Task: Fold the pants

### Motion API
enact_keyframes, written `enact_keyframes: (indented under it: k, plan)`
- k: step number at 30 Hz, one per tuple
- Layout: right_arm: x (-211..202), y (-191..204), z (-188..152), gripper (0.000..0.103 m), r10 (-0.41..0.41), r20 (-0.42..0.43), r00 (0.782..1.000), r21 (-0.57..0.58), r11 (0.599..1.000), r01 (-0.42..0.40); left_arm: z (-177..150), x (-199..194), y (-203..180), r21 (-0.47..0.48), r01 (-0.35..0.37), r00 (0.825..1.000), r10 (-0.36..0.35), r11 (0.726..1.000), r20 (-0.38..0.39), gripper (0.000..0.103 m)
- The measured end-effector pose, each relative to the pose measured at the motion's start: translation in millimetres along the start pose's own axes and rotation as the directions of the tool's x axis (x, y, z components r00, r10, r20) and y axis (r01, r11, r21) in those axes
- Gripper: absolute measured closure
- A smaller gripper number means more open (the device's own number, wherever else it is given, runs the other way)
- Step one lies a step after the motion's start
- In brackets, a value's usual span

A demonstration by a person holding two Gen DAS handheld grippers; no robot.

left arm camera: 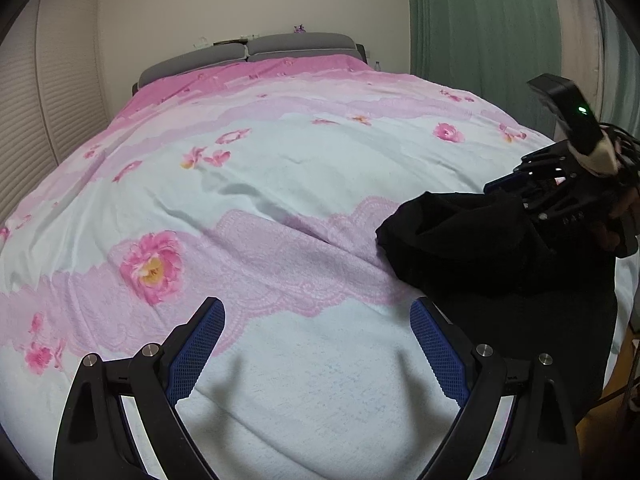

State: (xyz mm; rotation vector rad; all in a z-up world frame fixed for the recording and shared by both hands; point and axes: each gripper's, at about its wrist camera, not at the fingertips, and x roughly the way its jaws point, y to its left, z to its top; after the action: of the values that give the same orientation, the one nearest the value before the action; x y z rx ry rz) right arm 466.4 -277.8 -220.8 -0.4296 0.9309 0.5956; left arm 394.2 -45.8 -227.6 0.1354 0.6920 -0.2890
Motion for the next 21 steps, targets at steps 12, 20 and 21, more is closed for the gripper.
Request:
enact_keyframes:
  k: [12, 20, 21]
  plan:
    - [17.8, 2.0, 13.6, 0.093, 0.155, -0.061, 0.986, -0.002, 0.988, -0.155, 1.6, 2.2, -0.8, -0.002, -0.002, 1.000, 0.002, 1.000, -0.002, 0.008]
    - [-42.6, -23.7, 9.4, 0.094, 0.061, 0.052, 0.997, 0.136, 0.988, -0.067, 21.8, -7.9, -12.9, 0.012, 0.014, 0.999, -0.015, 1.000, 0.047, 0.008]
    - [-55.0, -31.7, 6.5, 0.094, 0.025, 0.070, 0.997, 0.176, 0.984, -0.037, 26.1, -8.5, -17.5, 0.019, 0.020, 0.998, -0.021, 1.000, 0.058, 0.008]
